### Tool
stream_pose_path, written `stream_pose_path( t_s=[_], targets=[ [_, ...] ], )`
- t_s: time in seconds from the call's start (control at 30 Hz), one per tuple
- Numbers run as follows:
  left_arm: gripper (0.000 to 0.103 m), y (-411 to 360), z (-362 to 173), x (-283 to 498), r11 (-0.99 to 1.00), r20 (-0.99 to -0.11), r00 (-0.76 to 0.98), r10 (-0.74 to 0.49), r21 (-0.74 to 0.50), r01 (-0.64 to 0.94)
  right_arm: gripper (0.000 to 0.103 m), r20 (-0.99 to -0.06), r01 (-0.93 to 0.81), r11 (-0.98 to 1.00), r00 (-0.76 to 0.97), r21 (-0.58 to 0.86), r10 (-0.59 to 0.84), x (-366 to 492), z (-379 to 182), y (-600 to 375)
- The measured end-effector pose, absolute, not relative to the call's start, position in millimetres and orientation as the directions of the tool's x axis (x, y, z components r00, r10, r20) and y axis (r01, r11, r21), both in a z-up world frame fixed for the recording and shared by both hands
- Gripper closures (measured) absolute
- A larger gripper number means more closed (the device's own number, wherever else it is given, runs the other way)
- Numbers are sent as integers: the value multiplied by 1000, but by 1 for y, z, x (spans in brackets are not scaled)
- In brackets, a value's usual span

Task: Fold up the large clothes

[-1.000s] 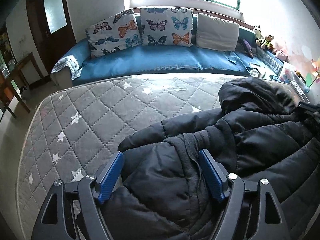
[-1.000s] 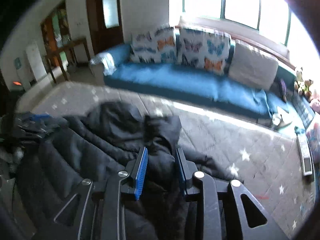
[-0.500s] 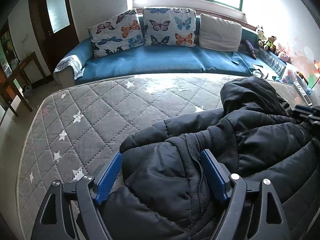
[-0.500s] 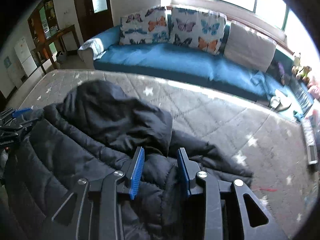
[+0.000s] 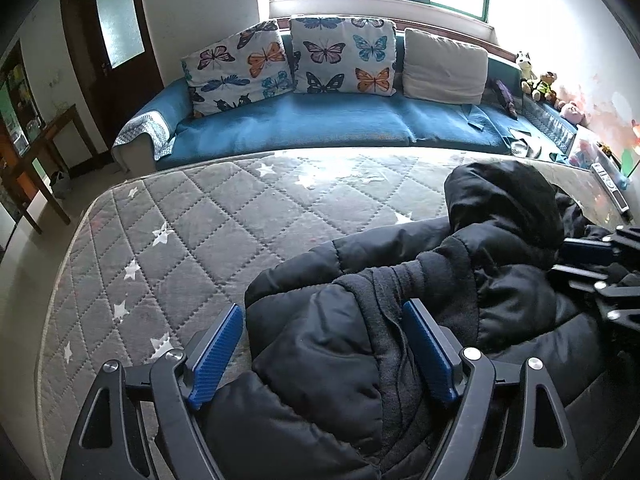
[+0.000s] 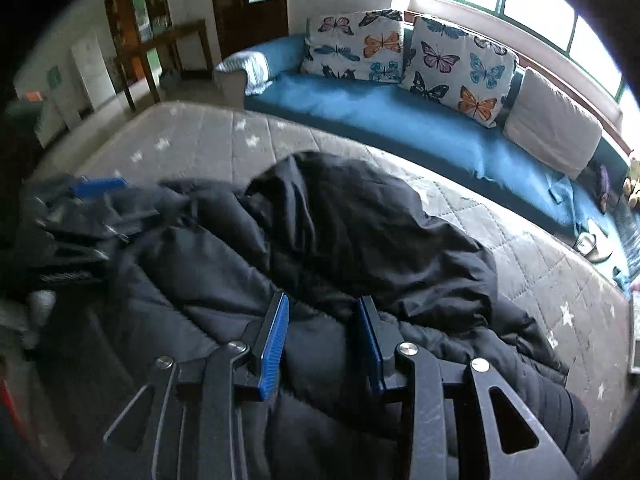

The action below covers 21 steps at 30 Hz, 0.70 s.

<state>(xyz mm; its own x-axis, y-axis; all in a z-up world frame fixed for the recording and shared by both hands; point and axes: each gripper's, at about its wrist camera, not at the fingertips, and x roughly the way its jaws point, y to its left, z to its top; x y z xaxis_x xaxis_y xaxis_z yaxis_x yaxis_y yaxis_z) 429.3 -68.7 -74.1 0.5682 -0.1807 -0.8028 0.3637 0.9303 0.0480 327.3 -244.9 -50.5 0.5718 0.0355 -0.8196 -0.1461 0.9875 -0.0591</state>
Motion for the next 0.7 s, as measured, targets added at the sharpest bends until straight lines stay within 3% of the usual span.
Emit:
stream_pose_path(
  t_s=[0.37, 0.7],
  targets=[
    [13, -72, -67, 415, 933, -778, 615, -130, 113, 341, 64, -798, -127, 990, 602, -56, 32, 309, -35, -243],
    [14, -52, -37, 378, 949, -749, 649, -131, 94, 300, 64, -794, -152, 986, 606, -74, 34, 265, -17, -228]
  ],
)
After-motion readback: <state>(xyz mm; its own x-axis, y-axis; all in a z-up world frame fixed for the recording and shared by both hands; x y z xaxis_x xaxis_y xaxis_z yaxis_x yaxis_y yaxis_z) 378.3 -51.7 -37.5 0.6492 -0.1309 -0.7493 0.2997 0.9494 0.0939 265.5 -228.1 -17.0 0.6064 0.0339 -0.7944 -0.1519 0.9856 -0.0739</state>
